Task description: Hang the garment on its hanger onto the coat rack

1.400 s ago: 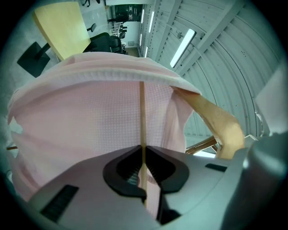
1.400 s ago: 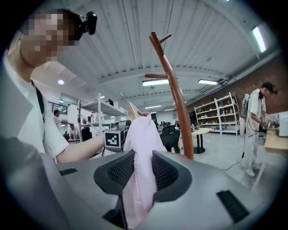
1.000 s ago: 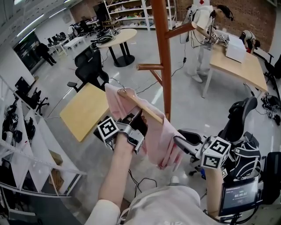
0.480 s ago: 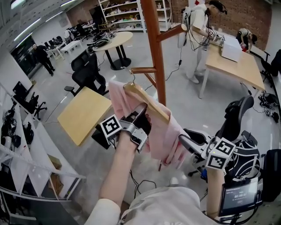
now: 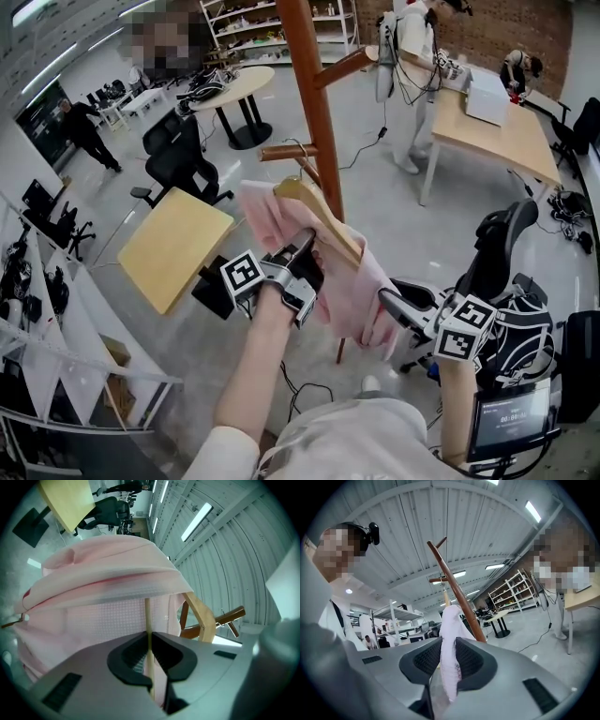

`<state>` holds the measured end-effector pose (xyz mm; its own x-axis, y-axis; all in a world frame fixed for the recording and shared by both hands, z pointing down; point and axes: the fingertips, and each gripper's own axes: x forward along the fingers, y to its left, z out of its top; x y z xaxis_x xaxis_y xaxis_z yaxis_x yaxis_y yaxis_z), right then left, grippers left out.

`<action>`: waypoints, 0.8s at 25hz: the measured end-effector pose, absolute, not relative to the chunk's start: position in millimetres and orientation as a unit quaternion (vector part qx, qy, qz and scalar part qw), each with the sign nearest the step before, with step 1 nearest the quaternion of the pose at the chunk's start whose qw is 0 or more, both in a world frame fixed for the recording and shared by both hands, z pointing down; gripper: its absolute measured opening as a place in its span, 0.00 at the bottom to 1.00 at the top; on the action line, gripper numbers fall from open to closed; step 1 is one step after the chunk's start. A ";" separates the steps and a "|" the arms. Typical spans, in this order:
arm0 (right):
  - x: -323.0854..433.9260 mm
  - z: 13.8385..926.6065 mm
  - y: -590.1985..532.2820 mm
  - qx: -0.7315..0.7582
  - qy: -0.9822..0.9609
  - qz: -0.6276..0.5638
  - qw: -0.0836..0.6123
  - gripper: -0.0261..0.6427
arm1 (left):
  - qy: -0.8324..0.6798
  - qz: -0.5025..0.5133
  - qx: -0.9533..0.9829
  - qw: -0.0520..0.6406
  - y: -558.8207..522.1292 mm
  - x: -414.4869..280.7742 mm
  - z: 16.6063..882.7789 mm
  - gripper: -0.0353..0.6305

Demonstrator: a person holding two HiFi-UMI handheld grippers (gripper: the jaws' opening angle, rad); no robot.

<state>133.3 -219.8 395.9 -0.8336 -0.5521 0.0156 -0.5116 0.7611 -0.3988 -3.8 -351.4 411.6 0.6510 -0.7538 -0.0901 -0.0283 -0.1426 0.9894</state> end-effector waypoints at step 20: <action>152.9 392.3 -212.5 -0.291 0.933 -0.182 0.111 0.19 | -0.228 -0.327 0.717 0.572 -345.4 7.9 409.7 0.20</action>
<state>152.9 -212.5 392.3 -0.8063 -0.5825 -0.1022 -0.5014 0.7649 -0.4043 7.9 -345.4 409.7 0.6824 -0.7012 -0.2066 0.0465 -0.2403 0.9696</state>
